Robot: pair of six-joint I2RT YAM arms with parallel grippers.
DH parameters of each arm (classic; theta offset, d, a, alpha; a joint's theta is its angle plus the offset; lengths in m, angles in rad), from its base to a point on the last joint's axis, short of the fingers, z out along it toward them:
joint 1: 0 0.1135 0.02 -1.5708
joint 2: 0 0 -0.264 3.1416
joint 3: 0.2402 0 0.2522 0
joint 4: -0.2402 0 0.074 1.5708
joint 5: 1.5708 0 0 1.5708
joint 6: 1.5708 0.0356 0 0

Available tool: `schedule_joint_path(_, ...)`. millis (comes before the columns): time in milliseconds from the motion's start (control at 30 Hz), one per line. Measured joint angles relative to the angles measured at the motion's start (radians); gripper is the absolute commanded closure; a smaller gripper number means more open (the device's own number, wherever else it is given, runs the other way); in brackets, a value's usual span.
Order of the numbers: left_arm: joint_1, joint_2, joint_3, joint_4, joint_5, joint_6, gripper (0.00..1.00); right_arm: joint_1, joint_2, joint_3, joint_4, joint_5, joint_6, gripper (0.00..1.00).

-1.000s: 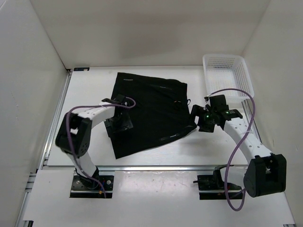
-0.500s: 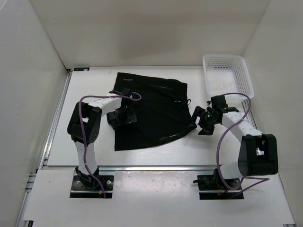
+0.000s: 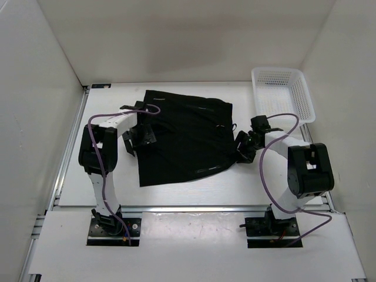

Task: Fold and stack the shorts
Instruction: Fold the shorts

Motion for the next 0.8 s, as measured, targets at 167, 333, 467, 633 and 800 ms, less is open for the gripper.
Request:
schedule_joint_path(167, 0.015, -0.024, 0.018, -0.044, -0.013, 0.015, 0.03, 0.101, 0.045, 0.041, 0.032, 0.067, 0.079, 0.85)
schedule_joint_path(333, 0.012, -0.222, -0.06, -0.072, 0.006, -0.007, 0.03, 0.143, 0.047, 0.048, 0.037, 0.114, 0.14, 1.0)
schedule_joint_path(467, 0.017, -0.474, -0.267, -0.081, 0.062, -0.108, 0.03, 0.15, 0.047, 0.048, 0.037, 0.143, 0.169, 1.0)
schedule_joint_path(633, 0.021, -0.613, -0.517, -0.111, 0.138, -0.257, 0.09, 0.151, 0.047, 0.047, 0.037, 0.15, 0.185, 1.0)
schedule_joint_path(800, 0.021, -0.615, -0.579, -0.102, 0.172, -0.333, 0.12, 0.151, 0.047, 0.047, 0.037, 0.149, 0.184, 1.0)
